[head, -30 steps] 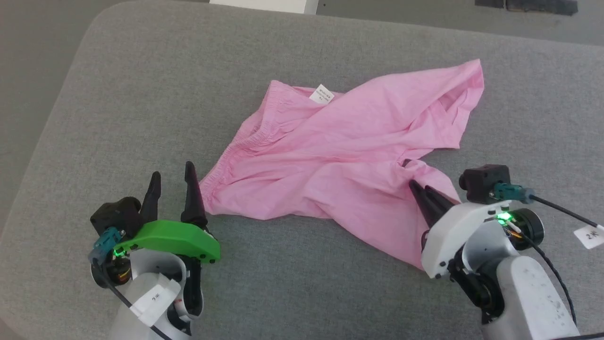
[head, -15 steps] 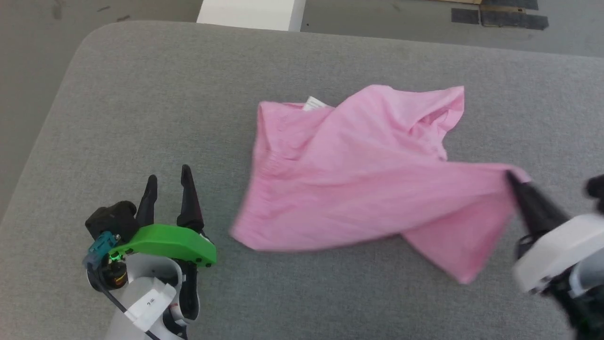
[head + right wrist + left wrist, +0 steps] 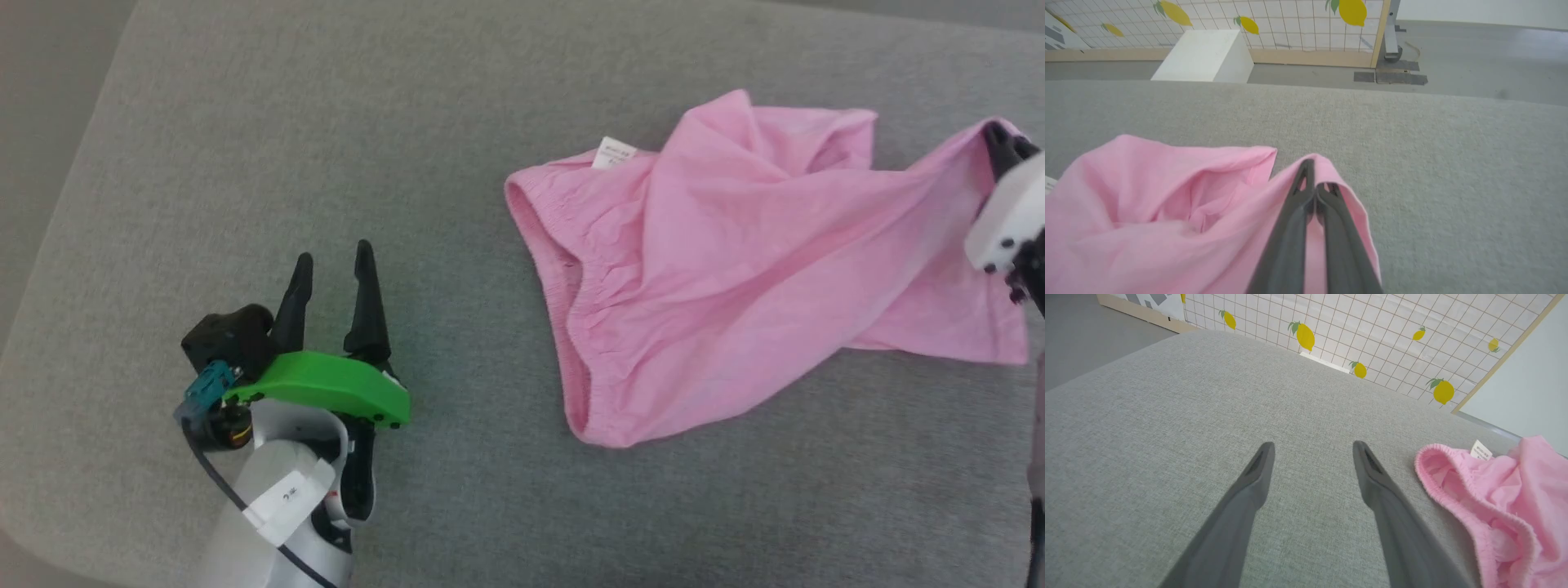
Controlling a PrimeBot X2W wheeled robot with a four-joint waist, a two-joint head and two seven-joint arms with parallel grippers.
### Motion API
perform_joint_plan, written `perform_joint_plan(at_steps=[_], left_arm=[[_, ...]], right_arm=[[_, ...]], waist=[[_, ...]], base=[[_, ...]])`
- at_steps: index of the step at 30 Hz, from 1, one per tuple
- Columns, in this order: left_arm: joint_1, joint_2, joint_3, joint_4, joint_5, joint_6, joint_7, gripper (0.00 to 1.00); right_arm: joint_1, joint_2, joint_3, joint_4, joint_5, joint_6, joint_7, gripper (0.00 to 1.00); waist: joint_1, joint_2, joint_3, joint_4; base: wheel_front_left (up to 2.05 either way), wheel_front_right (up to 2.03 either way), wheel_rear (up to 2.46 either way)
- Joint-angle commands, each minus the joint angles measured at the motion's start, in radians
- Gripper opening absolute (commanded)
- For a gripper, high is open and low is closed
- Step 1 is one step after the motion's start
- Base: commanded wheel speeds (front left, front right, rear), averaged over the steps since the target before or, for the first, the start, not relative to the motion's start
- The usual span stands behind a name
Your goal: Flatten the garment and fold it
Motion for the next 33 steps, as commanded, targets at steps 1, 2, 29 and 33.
perform_joint_plan(at_steps=[1,2,29,33], left_arm=[[-0.022,-0.006,-0.005,0.006,-0.004,-0.008,-0.011,1.00],[-0.027,-0.008,-0.010,0.011,-0.005,-0.009,-0.016,1.00],[-0.037,0.027,-0.153,0.011,0.002,-0.067,0.173,1.00],[-0.050,0.040,-0.186,0.019,-0.002,-0.068,0.285,1.00]], right_arm=[[-0.035,0.000,0.002,0.043,-0.019,-0.001,-0.028,0.31],[-0.052,0.001,0.004,0.077,-0.029,-0.001,-0.044,1.00],[0.530,0.153,0.228,-0.289,-0.057,-0.001,-0.572,1.00],[0.535,0.156,0.247,-0.290,-0.056,-0.001,-0.566,1.00]], waist=[[0.0000,0.0000,0.048,0.044],[0.0000,0.0000,0.052,0.048],[0.0000,0.0000,-0.110,-0.195],[0.0000,0.0000,-0.108,-0.217]], base=[[0.00,0.00,0.00],[0.00,0.00,0.00],[0.00,0.00,0.00],[0.00,0.00,0.00]])
